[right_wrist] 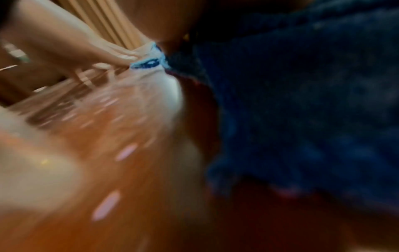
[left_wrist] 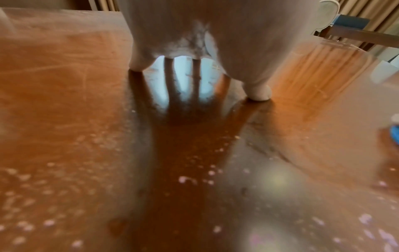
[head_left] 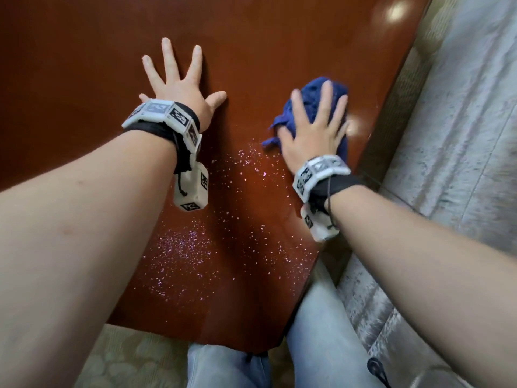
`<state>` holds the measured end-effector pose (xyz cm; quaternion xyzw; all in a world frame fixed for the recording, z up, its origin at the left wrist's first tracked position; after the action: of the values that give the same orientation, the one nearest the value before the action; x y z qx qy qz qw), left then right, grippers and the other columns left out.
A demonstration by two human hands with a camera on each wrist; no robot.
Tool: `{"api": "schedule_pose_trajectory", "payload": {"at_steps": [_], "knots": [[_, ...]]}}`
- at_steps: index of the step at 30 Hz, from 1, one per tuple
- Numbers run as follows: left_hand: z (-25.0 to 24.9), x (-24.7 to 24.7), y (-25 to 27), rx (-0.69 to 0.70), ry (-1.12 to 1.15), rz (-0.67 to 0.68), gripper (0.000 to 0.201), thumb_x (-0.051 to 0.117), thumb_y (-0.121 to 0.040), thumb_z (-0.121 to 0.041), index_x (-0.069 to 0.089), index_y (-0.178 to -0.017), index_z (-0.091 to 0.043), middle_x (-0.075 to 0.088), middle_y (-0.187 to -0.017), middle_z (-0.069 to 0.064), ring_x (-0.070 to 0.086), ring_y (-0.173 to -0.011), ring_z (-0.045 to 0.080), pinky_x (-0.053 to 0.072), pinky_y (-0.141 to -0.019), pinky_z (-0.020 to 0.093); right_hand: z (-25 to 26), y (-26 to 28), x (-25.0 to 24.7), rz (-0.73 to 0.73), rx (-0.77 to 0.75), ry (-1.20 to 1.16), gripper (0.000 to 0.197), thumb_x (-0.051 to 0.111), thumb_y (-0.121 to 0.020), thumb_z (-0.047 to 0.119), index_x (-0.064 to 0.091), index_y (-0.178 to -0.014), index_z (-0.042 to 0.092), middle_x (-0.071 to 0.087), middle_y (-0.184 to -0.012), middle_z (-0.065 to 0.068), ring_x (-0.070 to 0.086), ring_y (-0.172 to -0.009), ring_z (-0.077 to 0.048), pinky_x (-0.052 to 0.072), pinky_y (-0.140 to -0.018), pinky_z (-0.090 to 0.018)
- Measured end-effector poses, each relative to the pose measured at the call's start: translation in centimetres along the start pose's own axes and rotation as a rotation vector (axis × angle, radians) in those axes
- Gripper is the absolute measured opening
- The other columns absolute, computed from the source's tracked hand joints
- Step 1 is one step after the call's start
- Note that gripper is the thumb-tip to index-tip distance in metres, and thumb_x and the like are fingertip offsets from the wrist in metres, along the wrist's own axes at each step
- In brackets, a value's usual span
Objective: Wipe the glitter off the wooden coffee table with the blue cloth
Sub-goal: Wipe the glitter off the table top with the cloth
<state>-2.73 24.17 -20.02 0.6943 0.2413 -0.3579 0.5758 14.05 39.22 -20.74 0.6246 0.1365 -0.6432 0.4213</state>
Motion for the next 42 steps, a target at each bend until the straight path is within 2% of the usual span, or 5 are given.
{"api": "schedule_pose_trajectory", "payload": {"at_steps": [13,21,29,34,42], "knots": [[2.6,-0.1,-0.1,0.005,0.055,-0.020,0.078,0.050,-0.089,-0.061,0.003,-0.150,-0.047,-0.023,-0.159,-0.002,-0.018,-0.146,0.032,0.009,-0.110,0.068,0.7,-1.4,0.0,-0.025,0.137,0.003,0.063,0.045,-0.089,0.051,0.024,-0.147,0.036,0.000,-0.158,-0.009,-0.001,-0.142,-0.042,0.012,-0.111,-0.061],[6.2,-0.3,0.2,-0.006,0.058,-0.021,0.076,0.050,-0.090,-0.060,0.005,-0.149,-0.049,-0.021,-0.159,-0.005,-0.017,-0.147,0.027,0.010,-0.111,0.066,2.6,5.6,2.5,0.213,-0.261,0.082,0.063,0.049,-0.089,0.044,0.024,-0.146,0.037,-0.002,-0.159,-0.004,-0.007,-0.143,-0.037,0.006,-0.112,-0.058],[6.9,-0.3,0.3,0.026,0.072,-0.055,0.074,0.050,-0.092,-0.058,0.007,-0.150,-0.046,-0.019,-0.160,-0.002,-0.016,-0.147,0.026,0.007,-0.113,0.064,2.6,-2.9,-0.4,-0.016,0.118,0.020,0.062,0.044,-0.089,0.048,0.024,-0.147,0.037,0.000,-0.158,-0.008,-0.001,-0.143,-0.040,0.015,-0.111,-0.060],[7.1,-0.5,0.5,0.045,0.072,-0.073,0.070,0.048,-0.094,-0.055,0.009,-0.151,-0.044,-0.017,-0.161,-0.001,-0.015,-0.147,0.026,0.007,-0.113,0.063,10.8,2.2,2.7,0.095,-0.235,0.055,0.063,0.046,-0.088,0.047,0.025,-0.146,0.036,0.000,-0.158,-0.008,-0.005,-0.142,-0.041,0.008,-0.110,-0.060],[9.3,0.6,1.9,0.020,0.081,-0.081,0.066,0.046,-0.096,-0.051,0.010,-0.151,-0.042,-0.016,-0.161,0.001,-0.013,-0.148,0.027,0.010,-0.114,0.060,2.1,4.2,1.4,0.167,-0.171,0.110,0.063,0.050,-0.088,0.040,0.027,-0.146,0.033,0.000,-0.158,-0.009,-0.003,-0.143,-0.039,0.010,-0.111,-0.060]]}}
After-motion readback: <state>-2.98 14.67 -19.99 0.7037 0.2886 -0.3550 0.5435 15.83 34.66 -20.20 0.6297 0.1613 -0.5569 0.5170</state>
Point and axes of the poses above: each hand's wrist, its own y-axis away from the middle knuckle, its own x-axis out of the palm, z = x × y, the point moved 5 cm from there along -y, towards the middle knuckle
